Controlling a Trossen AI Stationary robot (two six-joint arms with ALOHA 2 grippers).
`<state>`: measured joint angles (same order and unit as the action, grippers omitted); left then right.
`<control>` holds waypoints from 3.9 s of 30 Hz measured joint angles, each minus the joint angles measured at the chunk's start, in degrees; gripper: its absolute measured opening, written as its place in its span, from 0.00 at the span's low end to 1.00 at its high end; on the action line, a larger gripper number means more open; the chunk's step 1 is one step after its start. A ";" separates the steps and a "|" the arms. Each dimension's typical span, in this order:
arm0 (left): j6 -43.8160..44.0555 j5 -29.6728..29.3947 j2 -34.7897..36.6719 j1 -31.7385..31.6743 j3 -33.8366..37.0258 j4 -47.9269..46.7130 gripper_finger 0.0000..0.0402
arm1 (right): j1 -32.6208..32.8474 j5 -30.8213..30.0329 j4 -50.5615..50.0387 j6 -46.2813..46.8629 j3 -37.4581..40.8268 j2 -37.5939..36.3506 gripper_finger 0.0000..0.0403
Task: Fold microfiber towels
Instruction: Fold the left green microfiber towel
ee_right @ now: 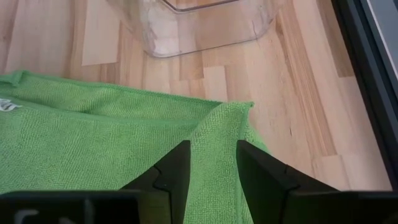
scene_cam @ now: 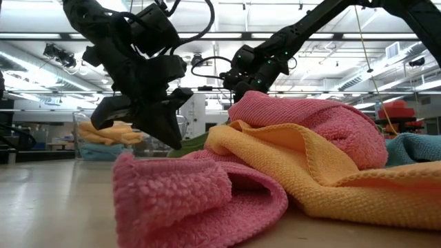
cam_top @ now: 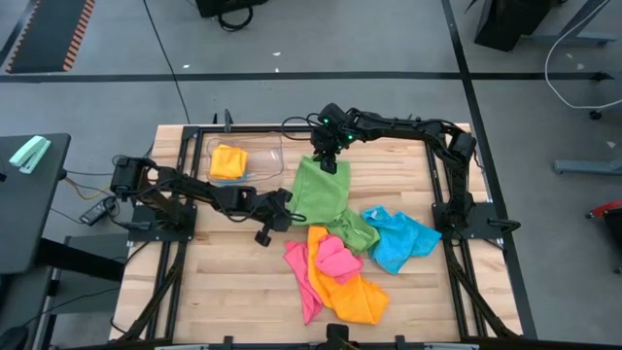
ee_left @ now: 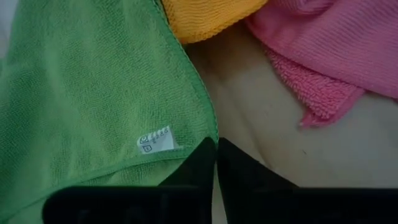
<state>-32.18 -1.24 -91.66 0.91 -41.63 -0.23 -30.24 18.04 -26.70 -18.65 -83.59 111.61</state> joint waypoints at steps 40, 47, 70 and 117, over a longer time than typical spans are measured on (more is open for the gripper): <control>-2.82 -0.04 -3.10 -0.02 0.04 4.00 0.18 | -0.02 0.00 0.15 0.00 0.00 0.00 0.34; -2.61 -0.02 -3.10 -0.02 0.02 5.86 0.14 | -0.02 0.02 0.10 0.00 0.00 0.00 0.34; 7.64 0.08 -3.10 -0.11 0.02 8.22 0.06 | -0.02 0.00 0.17 0.00 0.00 0.00 0.34; 14.93 8.22 -3.21 -0.37 0.00 9.68 0.19 | 0.04 0.02 -0.37 0.63 0.00 0.00 0.34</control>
<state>-17.25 6.98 -94.87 0.54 -41.63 9.45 -30.20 18.06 -27.07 -18.02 -83.59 111.61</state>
